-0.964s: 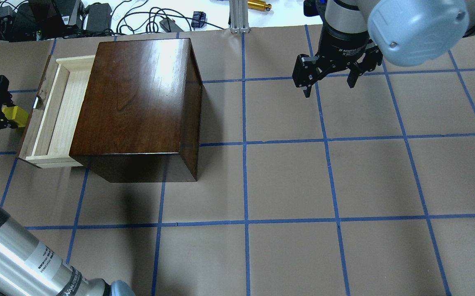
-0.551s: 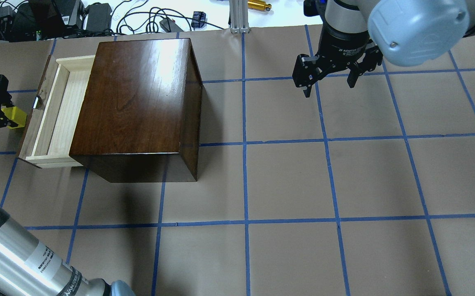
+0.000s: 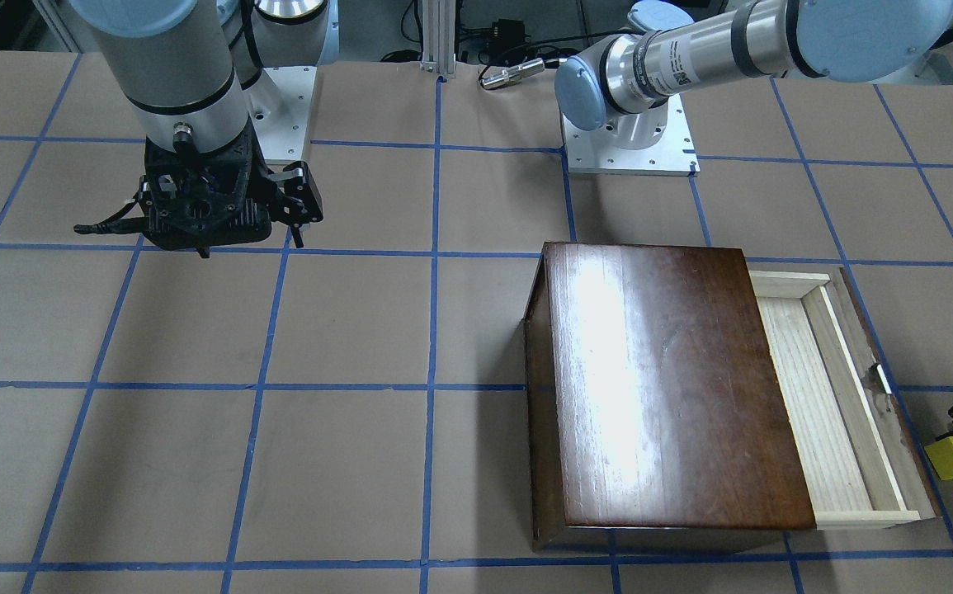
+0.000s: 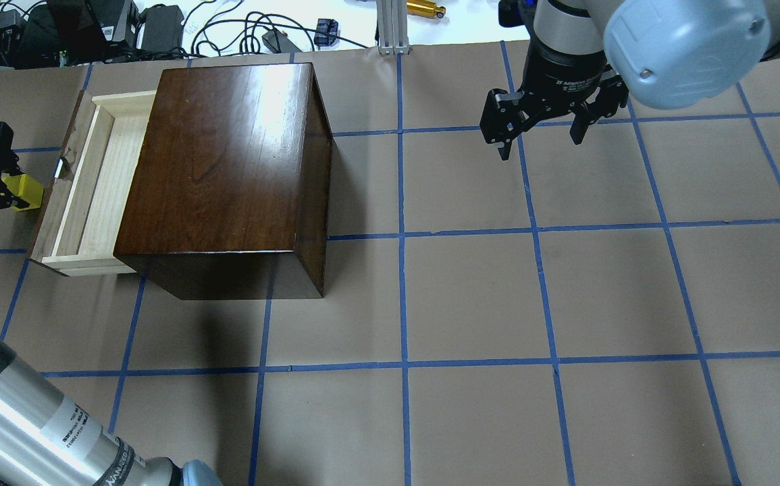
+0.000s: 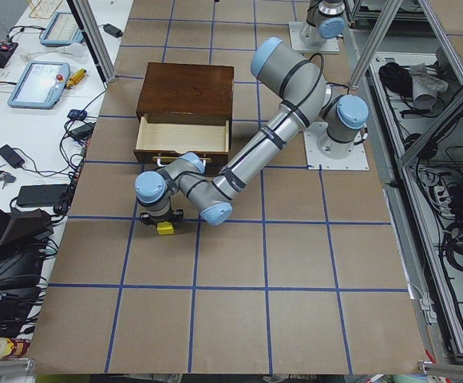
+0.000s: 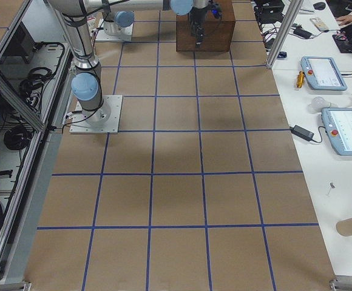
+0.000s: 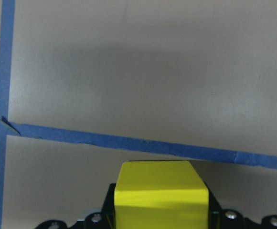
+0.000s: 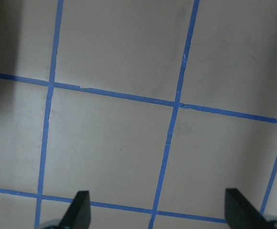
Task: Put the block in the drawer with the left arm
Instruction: 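Lower the left gripper and close it on the yellow cube, then lift the yellow cube with the left gripper and carry it over the drawer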
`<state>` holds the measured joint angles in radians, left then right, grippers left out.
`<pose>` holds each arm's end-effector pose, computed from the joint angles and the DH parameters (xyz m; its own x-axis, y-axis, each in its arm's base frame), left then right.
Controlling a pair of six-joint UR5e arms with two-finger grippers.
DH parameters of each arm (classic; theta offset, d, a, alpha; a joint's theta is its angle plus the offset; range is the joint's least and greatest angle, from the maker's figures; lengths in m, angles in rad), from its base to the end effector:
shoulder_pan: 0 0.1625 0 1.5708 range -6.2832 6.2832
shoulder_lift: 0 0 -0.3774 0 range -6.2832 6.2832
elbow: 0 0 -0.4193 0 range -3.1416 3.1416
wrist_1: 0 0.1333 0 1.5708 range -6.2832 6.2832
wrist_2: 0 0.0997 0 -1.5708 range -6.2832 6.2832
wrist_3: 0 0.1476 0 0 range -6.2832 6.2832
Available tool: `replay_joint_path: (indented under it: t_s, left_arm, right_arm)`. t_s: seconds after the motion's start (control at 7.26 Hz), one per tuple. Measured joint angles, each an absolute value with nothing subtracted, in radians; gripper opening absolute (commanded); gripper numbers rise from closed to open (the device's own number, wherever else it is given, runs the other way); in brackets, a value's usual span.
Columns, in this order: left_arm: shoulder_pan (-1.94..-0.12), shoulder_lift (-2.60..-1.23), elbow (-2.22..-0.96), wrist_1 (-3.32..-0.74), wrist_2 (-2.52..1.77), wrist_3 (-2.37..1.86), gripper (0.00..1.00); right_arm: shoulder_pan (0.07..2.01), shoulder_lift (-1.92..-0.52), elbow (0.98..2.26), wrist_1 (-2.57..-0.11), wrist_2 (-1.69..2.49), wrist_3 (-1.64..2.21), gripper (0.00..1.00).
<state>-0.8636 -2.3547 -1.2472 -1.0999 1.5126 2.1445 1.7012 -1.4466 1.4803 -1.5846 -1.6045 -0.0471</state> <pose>0.3751 -0.6573 0.0972 -0.1336 0.9902 -0.0405 0.9903 0.1318 -0.0431 0.2004 -0.5411 0.3734 -0.9836 -0.1772 0.0327 -0.1765 0.9841 0.0215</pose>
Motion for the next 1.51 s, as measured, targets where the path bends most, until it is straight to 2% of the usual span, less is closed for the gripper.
replay_joint_path:
  t_s: [0.55, 1.1, 1.51]
  left_arm:
    - [-0.866, -2.317, -1.247, -1.123, 1.503, 2.143, 0.15]
    - [-0.881, -2.067, -1.25, -1.385, 1.497, 2.127, 0.1]
    - [-0.997, -1.913, -1.308, -1.487, 1.491, 2.063, 0.07]
  right_arm:
    - [1.701, -1.447, 1.48, -1.585, -1.605, -0.047, 1.0]
    - [1.701, -1.447, 1.48, -1.585, -1.605, -0.047, 1.0]
    - [1.701, -1.447, 1.48, -1.585, -1.604, -0.046, 1.0]
